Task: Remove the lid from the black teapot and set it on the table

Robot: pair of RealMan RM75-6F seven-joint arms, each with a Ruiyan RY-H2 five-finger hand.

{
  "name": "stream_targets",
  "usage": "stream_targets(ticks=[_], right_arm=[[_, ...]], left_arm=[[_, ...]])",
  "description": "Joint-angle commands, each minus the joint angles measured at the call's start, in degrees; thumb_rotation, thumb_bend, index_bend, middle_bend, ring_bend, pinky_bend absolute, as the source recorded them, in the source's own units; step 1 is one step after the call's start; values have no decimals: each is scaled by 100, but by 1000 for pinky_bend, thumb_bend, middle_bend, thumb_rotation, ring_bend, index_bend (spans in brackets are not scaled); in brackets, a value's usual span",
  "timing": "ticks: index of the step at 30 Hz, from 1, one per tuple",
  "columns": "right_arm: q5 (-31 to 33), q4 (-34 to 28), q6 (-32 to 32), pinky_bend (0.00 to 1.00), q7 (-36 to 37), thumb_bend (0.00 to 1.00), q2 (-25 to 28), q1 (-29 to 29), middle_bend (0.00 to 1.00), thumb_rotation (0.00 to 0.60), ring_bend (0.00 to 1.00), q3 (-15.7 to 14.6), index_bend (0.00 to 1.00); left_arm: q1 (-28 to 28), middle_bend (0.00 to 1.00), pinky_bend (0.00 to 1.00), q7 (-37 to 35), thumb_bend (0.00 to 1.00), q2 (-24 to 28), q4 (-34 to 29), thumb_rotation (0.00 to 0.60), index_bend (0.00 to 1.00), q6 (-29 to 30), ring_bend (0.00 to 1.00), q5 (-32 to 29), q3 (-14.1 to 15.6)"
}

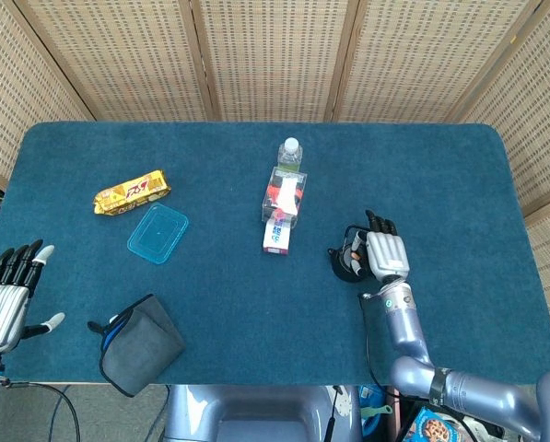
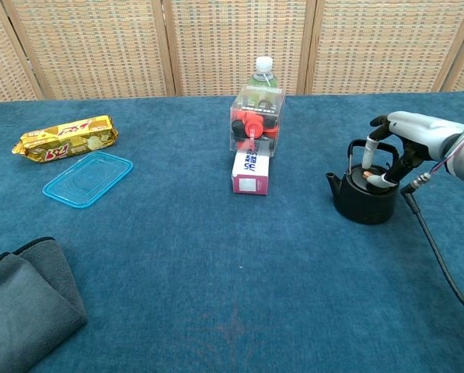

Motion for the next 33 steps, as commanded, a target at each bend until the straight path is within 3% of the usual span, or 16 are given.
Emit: stream_targets(ticks=[1, 13, 23, 33], right_arm=[[0, 30, -5, 0, -14, 497, -8, 7, 0, 600, 0, -16, 510], [229, 62, -58, 0, -139, 507, 25, 36, 0, 600, 0, -30, 512], [267, 117, -80, 0, -132, 535, 39, 43, 0, 600, 0, -53, 616], [15, -106, 50, 0, -10, 546, 219, -35, 0, 600, 0, -65, 632]], left_arm=[[0, 0, 0, -2, 57, -1, -1, 600, 0, 1, 0, 0, 1], [-8, 0, 0, -18, 57, 0, 9, 600, 0, -14, 0, -18, 2], [-13, 0, 0, 14, 57, -13, 4, 600, 0, -20, 0, -21, 9], [-15, 0, 0, 12, 57, -14, 2, 600, 0, -22, 0, -13, 18]])
